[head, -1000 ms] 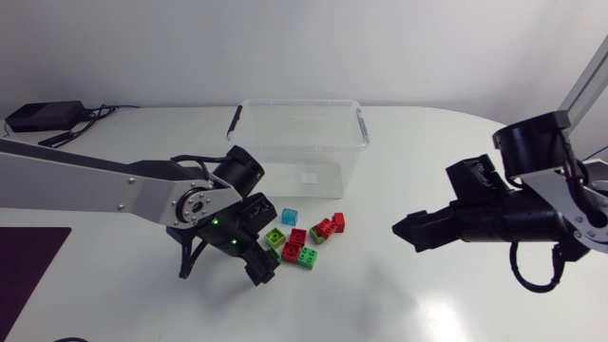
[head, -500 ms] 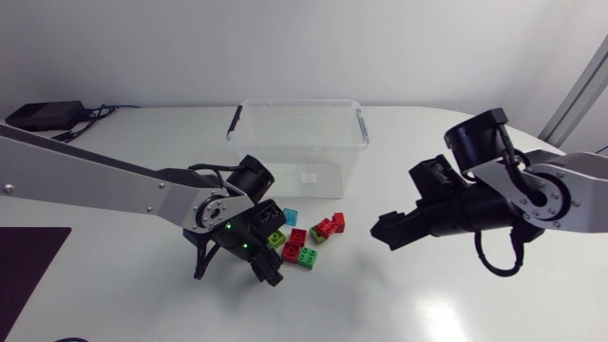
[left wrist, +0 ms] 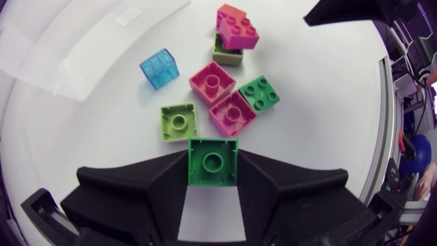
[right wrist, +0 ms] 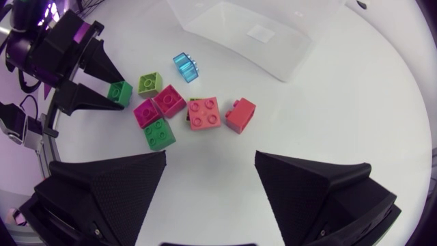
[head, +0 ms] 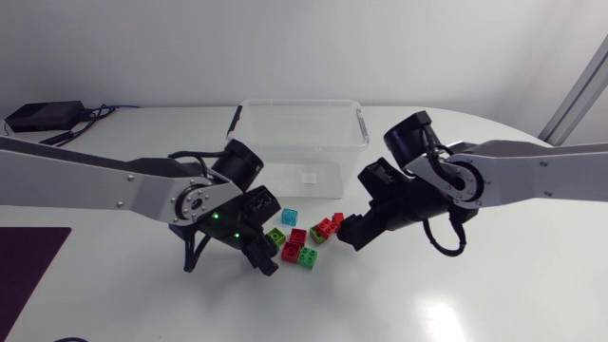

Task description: Place the duplo bricks in the container

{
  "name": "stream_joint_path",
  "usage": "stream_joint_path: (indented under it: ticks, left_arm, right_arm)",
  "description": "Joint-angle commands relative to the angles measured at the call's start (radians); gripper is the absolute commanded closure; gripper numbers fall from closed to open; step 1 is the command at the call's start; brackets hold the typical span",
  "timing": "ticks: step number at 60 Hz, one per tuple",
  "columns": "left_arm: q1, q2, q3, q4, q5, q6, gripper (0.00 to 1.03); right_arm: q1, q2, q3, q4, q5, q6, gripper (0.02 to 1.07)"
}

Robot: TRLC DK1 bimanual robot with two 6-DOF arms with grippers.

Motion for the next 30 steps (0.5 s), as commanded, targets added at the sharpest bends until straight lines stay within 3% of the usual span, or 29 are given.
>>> stream_joint_path:
  ticks: [1, 30]
  left_arm:
    - [0.029, -0.072, 0.004, -0.022, 0.008, 0.024, 0.73]
    - [0.162, -0.316, 0.168, -0.056, 0.008, 0.019, 0.73]
  right_arm:
    - [0.019, 0.047, 0.039, 0.004, -0.01, -0.037, 0.13]
    - [0.074, 0.215, 0.132, 0.017, -0.014, -0.128, 0.13]
